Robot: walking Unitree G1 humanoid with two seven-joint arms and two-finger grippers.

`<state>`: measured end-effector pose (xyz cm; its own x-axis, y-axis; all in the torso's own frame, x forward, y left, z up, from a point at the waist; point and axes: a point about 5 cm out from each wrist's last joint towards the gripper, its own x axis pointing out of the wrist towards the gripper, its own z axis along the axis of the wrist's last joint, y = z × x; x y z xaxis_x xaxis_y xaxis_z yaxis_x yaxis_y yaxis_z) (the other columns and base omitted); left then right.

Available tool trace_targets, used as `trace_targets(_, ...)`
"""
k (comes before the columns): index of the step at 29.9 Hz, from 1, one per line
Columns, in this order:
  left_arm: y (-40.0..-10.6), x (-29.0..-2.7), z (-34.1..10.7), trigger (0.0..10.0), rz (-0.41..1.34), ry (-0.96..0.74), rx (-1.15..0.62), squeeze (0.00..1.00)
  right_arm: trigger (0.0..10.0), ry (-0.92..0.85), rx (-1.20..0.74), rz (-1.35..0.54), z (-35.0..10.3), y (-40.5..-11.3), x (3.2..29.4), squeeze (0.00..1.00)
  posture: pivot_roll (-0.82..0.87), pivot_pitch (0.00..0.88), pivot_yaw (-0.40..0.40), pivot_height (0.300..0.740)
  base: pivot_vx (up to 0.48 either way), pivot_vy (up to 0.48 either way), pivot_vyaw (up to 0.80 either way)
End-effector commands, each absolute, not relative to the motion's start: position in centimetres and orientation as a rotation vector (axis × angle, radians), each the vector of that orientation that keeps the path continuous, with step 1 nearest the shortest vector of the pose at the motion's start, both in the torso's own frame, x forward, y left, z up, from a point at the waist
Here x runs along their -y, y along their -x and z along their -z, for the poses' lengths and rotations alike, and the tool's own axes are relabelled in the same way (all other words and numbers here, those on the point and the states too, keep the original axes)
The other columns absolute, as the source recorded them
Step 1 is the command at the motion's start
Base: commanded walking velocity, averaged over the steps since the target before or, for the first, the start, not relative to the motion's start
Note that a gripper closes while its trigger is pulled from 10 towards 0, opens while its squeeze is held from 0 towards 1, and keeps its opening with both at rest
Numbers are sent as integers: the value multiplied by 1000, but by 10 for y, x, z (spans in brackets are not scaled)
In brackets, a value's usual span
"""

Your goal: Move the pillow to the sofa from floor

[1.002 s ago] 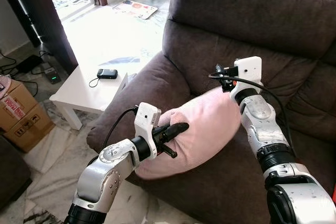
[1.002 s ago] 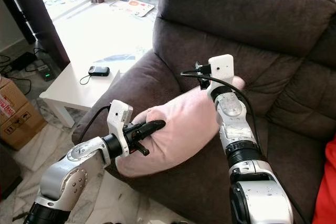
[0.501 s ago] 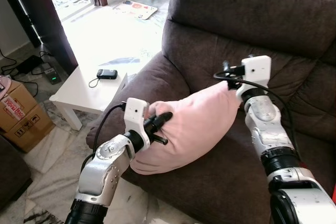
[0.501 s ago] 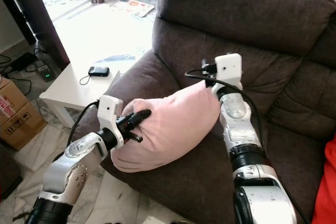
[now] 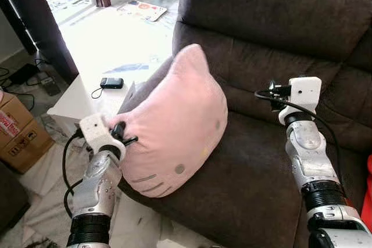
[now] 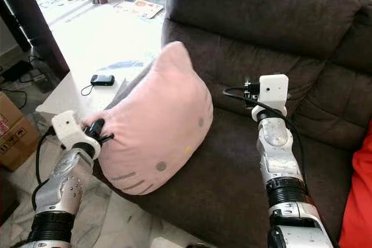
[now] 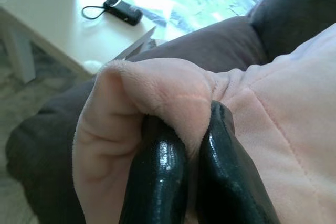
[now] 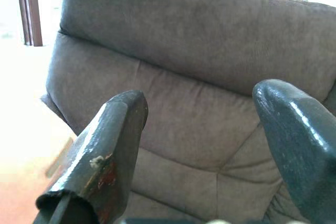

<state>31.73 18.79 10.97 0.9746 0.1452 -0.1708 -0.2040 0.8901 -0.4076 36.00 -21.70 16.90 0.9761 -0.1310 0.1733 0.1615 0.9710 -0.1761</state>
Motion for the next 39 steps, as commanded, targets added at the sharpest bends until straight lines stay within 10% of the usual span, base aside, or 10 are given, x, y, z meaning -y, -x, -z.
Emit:
trace_targets(1,-317,-179,-100,10000,-132,483,-186,0,10000,184,149,150,-165,-357,216,0,-21,124,-73,740,0,0,0)
trace_targets(4,-320,-144,-110,10000,177,412,-177,0,10000,181,140,149,-163,-355,215,0,-23,123,-74,740,0,0,0)
trace_targets(12,-327,-127,-116,10000,318,391,-171,0,10000,171,135,144,-161,-352,212,0,-32,123,-71,740,0,0,0)
trace_targets(27,-326,-146,-117,10000,170,347,-91,4,10000,160,108,111,-154,-348,203,0,-30,127,-76,740,0,0,0)
trace_targets(28,-326,-147,-117,10000,159,350,-86,1000,10000,160,106,110,-153,-348,203,0,-30,126,-77,740,0,0,0)
trace_targets(39,-329,-148,-128,10000,155,365,-41,1000,10000,157,97,99,-153,-349,200,0,-26,127,-79,740,0,0,0)
